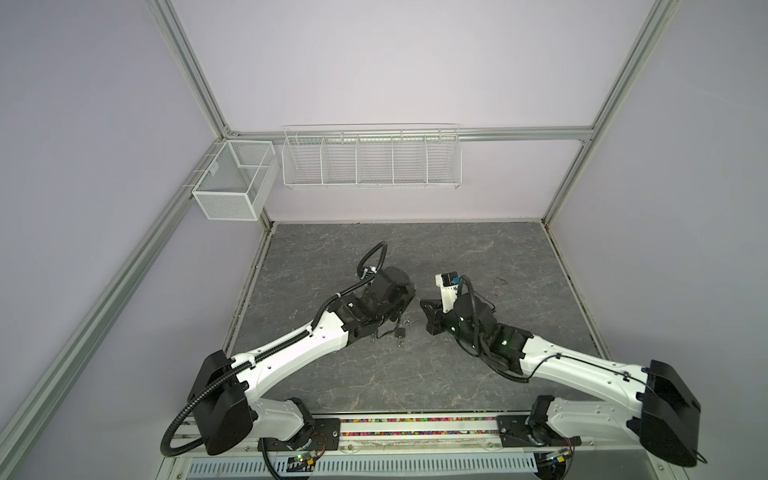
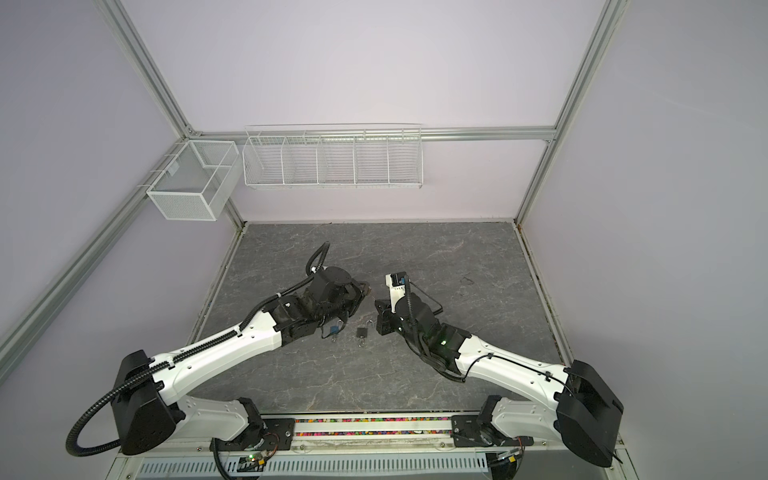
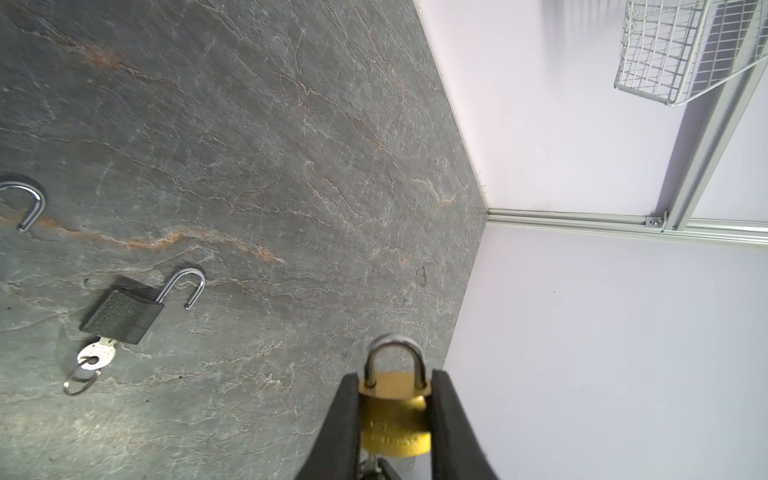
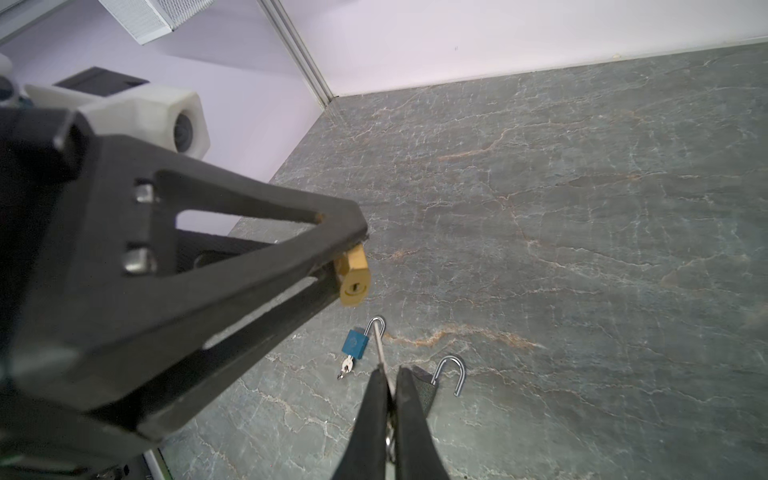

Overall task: Unlock with the key
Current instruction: 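Lift the brass padlock with the left gripper while the right brings the key toward it, then insert the silver key into the brass padlock's keyhole with the right gripper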

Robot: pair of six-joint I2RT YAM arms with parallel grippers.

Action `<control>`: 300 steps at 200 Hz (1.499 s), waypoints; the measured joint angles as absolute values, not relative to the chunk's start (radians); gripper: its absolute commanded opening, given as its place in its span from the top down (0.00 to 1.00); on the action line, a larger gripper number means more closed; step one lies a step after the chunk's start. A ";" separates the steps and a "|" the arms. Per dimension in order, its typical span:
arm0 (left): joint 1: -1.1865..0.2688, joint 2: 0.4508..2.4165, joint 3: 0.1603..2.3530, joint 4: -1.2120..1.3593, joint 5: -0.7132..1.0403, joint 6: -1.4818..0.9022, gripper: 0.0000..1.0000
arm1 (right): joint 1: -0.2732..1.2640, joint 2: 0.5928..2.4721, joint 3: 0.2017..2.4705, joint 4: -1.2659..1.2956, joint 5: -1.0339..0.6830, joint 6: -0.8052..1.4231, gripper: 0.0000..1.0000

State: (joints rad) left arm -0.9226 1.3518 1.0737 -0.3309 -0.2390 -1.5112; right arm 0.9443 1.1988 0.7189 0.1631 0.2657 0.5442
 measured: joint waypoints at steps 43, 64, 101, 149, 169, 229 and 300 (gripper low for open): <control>-0.923 1.352 1.074 -0.325 -0.239 -1.515 1.00 | 0.944 1.203 0.751 0.177 0.297 0.533 0.93; -0.921 1.352 1.074 -0.323 -0.240 -1.518 1.00 | 0.944 1.209 0.757 0.186 0.299 0.529 0.93; -0.921 1.352 1.073 -0.311 -0.247 -1.533 1.00 | 0.953 1.229 0.757 0.185 0.300 0.525 0.93; -0.920 1.352 1.073 -0.310 -0.247 -1.536 1.00 | 0.971 1.230 0.757 0.186 0.319 0.515 0.93; -0.920 1.352 1.073 -0.305 -0.246 -1.537 1.00 | 0.973 1.230 0.759 0.185 0.338 0.508 0.93; -0.920 1.352 1.073 -0.290 -0.245 -1.538 1.00 | 0.975 1.230 0.775 0.177 0.378 0.487 0.93; -0.908 1.352 1.073 -0.274 -0.237 -1.541 1.00 | 0.977 1.271 0.817 0.158 0.389 0.473 0.93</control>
State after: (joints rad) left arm -0.9085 1.3521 1.0725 -0.2741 -0.2367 -1.5410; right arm 0.9768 1.2705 0.8173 0.1581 0.3893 0.4732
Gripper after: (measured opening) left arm 0.221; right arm 0.069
